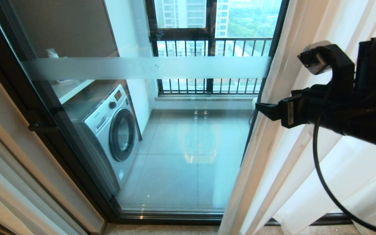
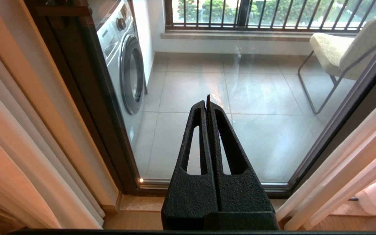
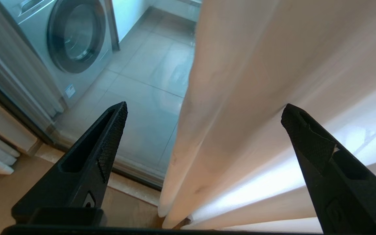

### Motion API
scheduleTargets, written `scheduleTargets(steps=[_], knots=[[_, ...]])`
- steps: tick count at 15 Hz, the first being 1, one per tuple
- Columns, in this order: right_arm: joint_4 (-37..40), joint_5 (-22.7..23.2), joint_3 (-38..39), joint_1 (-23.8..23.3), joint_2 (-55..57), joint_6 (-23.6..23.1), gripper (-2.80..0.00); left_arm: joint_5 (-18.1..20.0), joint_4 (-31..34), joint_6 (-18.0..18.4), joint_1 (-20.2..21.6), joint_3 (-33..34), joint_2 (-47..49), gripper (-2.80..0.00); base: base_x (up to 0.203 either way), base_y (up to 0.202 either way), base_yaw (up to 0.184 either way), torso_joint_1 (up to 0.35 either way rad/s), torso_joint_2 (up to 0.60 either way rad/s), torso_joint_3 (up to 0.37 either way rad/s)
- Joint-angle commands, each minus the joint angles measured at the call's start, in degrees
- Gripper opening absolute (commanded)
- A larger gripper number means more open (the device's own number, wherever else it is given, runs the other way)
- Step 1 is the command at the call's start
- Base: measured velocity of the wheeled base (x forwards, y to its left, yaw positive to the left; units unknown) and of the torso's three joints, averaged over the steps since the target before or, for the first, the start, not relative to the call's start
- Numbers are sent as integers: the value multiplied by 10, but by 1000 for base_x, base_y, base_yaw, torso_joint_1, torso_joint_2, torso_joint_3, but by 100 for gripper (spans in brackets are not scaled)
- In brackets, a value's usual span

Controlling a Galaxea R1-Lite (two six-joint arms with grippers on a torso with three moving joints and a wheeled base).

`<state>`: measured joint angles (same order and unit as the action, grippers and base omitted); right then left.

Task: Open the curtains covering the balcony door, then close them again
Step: Pull the inner curtains open on both sides

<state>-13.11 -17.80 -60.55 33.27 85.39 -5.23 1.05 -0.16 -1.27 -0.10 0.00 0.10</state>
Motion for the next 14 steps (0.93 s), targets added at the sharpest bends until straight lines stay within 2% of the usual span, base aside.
scheduleTargets(steps=[1,6,14], knots=[[-12,-2,-2,-13,10,-2,0,0,0,-1,0,0,0,-280,0,0,0,0,0,0],[-60,-2,-1,-46,14,-31,0,0,0,-1,0,0,0,-280,0,0,0,0,0,0],[-170,0,0,-51,60,-27,0,0,0,-1,0,0,0,-280,0,0,0,0,0,0]])
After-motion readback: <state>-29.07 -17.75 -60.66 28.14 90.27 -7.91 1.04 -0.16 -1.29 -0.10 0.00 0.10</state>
